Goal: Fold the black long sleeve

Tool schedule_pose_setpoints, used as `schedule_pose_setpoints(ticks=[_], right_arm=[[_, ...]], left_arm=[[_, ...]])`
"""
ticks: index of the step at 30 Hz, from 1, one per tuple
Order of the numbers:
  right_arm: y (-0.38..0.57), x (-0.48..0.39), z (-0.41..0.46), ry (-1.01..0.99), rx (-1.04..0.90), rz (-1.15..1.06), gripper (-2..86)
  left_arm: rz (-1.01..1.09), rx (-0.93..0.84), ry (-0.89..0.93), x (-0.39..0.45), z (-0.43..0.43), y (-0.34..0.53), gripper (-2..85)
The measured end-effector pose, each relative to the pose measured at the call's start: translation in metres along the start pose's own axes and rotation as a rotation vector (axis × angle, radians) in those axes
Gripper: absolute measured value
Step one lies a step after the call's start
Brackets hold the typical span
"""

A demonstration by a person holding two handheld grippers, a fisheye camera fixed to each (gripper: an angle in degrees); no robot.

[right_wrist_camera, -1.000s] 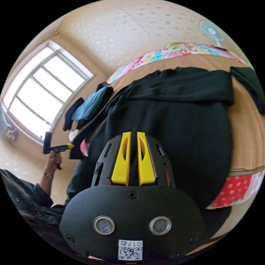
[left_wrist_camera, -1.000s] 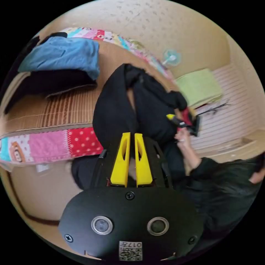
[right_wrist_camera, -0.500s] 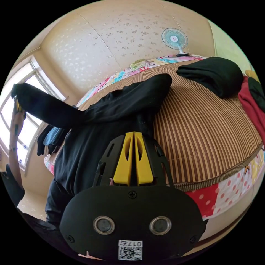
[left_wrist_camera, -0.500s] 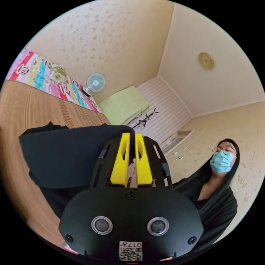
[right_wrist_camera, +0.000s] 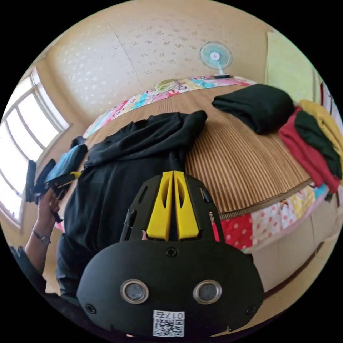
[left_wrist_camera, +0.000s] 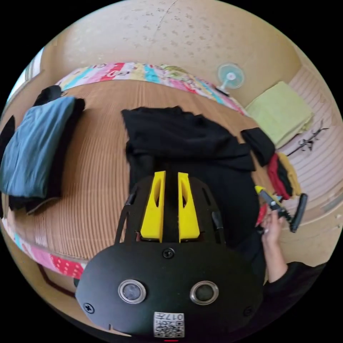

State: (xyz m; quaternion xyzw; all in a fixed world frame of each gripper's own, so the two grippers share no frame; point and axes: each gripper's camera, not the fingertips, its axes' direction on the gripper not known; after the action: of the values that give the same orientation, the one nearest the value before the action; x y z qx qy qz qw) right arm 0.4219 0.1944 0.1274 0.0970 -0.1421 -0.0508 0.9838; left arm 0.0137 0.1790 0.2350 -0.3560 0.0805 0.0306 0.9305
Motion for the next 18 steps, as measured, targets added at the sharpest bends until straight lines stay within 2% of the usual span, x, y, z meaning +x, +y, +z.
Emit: schedule_pose_setpoints(ticks=[1, 3, 5, 8, 10, 12, 13, 14, 16, 18], right_arm=[[-0.009, -0.011, 0.011, 0.086, -0.037, -0.014, 0.3], [-0.033, -0.029, 0.049, 0.198, -0.198, -0.098, 0.3], [-0.07, -0.048, 0.083, 0.32, -0.236, -0.177, 0.3], [-0.124, -0.058, 0.127, 0.372, -0.245, -0.236, 0.5], [-0.156, -0.053, 0.149, 0.347, -0.232, -0.246, 0.7], [-0.192, -0.042, 0.162, 0.281, -0.274, -0.236, 0.9], [-0.217, -0.032, 0.164, 0.214, -0.378, -0.205, 1.2], [-0.235, -0.024, 0.158, 0.132, -0.477, -0.211, 1.5], [-0.24, -0.012, 0.117, 0.003, -0.415, -0.242, 2.6], [-0.221, 0.009, 0.07, -0.062, -0.315, -0.206, 4.9]], left_arm=[[0.006, -0.054, -0.061, -0.004, 0.015, 0.004, 2.6], [0.072, -0.108, -0.059, -0.003, 0.037, -0.003, 0.1], [0.106, -0.113, -0.137, 0.01, 0.049, -0.027, -0.7], [0.195, -0.112, -0.314, 0.036, 0.075, -0.07, -0.9], [0.176, -0.095, -0.319, 0.033, 0.085, -0.096, -0.9], [0.083, -0.106, -0.211, 0.016, 0.082, -0.118, -0.8], [0.023, -0.072, -0.119, 0.002, 0.067, -0.122, -0.6], [-0.01, 0.049, -0.056, -0.01, 0.038, -0.112, -0.2], [0.003, 0.204, -0.003, -0.024, -0.005, -0.082, 1.1], [0.035, 0.185, 0.036, -0.037, -0.028, -0.05, 5.1]])
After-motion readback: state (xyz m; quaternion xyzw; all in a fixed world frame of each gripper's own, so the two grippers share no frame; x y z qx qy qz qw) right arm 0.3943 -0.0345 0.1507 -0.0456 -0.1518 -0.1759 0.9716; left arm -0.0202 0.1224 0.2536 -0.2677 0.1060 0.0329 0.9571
